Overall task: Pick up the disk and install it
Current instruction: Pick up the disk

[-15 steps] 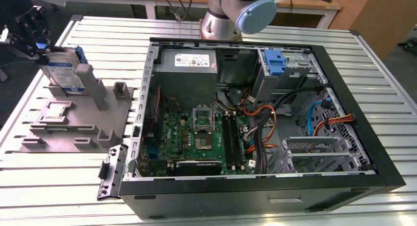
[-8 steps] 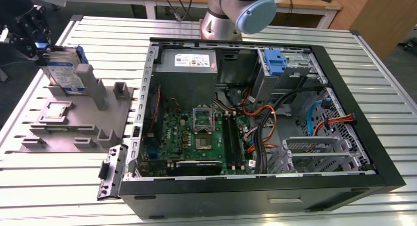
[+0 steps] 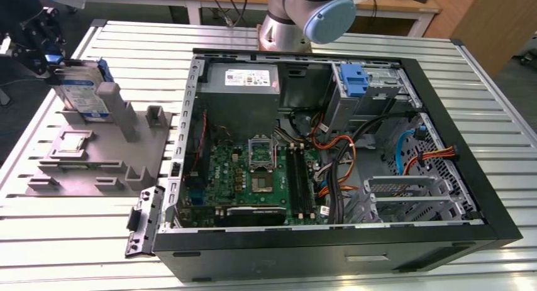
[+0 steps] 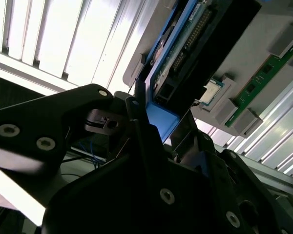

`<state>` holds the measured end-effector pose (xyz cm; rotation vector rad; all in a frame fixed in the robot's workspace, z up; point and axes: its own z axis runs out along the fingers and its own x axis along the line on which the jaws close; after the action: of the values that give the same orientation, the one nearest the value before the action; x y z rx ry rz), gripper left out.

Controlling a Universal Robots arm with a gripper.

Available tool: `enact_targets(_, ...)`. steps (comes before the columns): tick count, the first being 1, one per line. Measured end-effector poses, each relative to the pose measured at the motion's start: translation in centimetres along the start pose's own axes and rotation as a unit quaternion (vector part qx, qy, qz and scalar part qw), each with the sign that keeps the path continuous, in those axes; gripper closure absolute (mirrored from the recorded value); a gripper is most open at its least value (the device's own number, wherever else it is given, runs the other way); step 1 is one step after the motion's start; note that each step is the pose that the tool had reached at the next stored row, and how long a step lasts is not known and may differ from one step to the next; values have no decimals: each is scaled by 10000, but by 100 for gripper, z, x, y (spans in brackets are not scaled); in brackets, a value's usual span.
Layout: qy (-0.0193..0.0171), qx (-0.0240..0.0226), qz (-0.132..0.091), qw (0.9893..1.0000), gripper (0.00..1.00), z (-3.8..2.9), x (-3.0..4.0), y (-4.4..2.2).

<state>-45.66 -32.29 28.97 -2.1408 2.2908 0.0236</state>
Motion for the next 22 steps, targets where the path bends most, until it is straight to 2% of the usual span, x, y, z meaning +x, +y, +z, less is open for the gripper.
enact_targets(11, 0, 5, 0, 10000, 54, 6, 0, 3)
enact_targets(13, 0, 5, 0, 10000, 55, 6, 0, 3)
enact_targets(14, 0, 5, 0, 10000, 62, 6, 0, 3)
enact_targets(22, 0, 5, 0, 10000, 63, 7, 0, 3)
